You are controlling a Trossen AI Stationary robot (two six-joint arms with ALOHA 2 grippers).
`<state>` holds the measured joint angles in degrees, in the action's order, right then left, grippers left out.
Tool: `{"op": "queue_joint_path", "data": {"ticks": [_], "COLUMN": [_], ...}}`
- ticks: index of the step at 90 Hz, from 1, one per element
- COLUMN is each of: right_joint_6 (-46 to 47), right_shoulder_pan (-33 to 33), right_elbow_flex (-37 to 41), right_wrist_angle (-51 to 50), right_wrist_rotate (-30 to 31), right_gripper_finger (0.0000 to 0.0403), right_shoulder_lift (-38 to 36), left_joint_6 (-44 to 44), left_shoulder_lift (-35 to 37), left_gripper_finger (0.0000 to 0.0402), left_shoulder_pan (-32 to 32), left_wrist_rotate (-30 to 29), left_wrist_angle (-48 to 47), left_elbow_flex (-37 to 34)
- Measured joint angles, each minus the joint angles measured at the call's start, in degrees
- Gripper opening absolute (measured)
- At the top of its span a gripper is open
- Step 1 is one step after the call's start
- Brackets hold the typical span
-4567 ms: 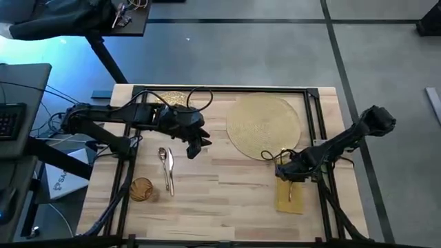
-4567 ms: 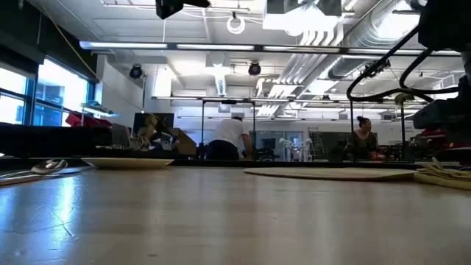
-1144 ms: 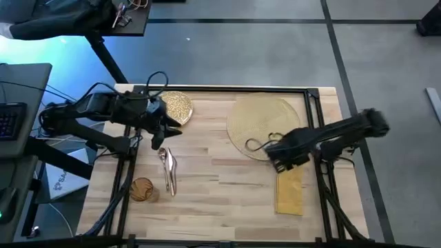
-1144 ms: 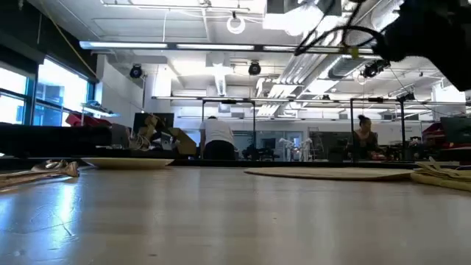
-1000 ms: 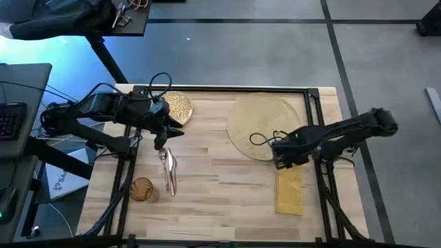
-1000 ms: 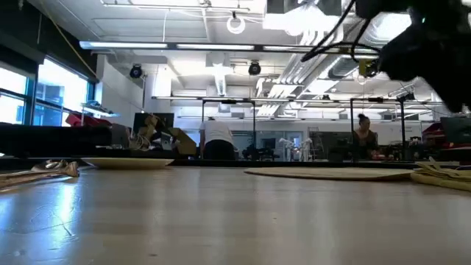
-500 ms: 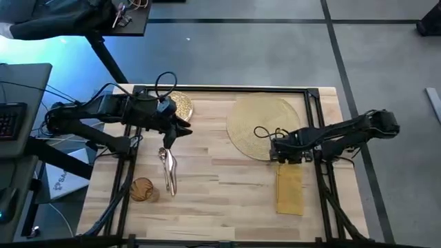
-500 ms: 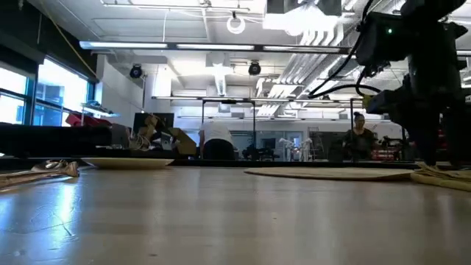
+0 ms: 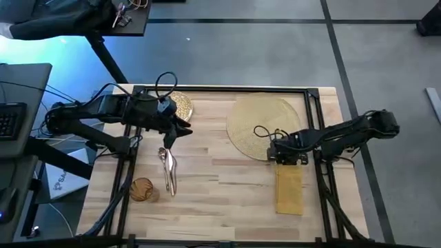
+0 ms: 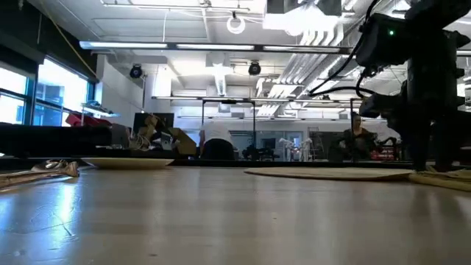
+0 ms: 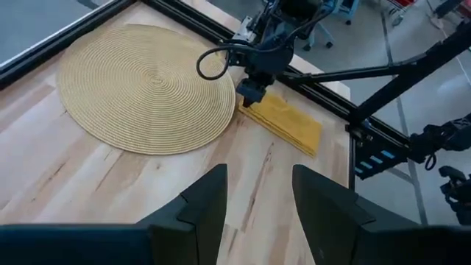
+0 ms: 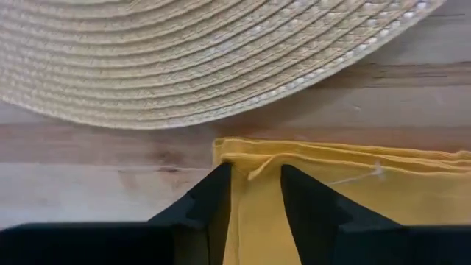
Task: Set table place
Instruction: Fold the yellow table napkin on the table
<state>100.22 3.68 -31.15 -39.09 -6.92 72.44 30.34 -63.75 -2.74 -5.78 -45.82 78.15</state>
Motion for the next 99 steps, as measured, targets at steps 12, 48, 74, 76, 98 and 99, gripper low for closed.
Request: {"op": "queue_joint_path", "data": {"ticks": [12, 48, 74, 76, 98, 99], "right_joint_6": [0.2, -13.1, -29.8, -30.1, -25.4, -25.4], "right_shoulder_pan": [0.0, 0.0, 1.9, 2.5, 4.1, 4.0], "right_elbow_flex": [0.3, -13.2, -26.5, -26.3, -18.5, -18.3], "right_wrist_angle": [-0.1, -13.3, -5.1, -3.0, 3.3, 3.5], "right_wrist_rotate": [-0.2, -5.4, -3.2, -1.6, 5.1, 4.9], "right_gripper_finger": [0.0064, 0.0001, 0.0000, 0.0000, 0.0000, 0.0000], "right_shoulder_lift": [0.0, -0.1, -0.2, -0.2, 5.0, 5.4], "left_joint_6": [-0.5, -2.1, -5.0, -5.3, -5.5, -5.5], "left_shoulder_lift": [0.0, 0.0, 0.0, 0.0, 0.0, 0.0], "left_gripper_finger": [0.0140, 0.0140, 0.0140, 0.0140, 0.0140, 0.0140], "left_shoulder_pan": [0.0, 0.0, 0.0, 0.0, 0.1, 0.1], "left_wrist_rotate": [0.7, 0.7, 0.4, 0.4, -1.0, -1.0], "left_wrist_angle": [0.0, 0.1, 3.9, 4.1, 3.8, 3.8], "left_elbow_flex": [0.0, 0.0, 0.0, 0.0, 0.0, 0.0]}}
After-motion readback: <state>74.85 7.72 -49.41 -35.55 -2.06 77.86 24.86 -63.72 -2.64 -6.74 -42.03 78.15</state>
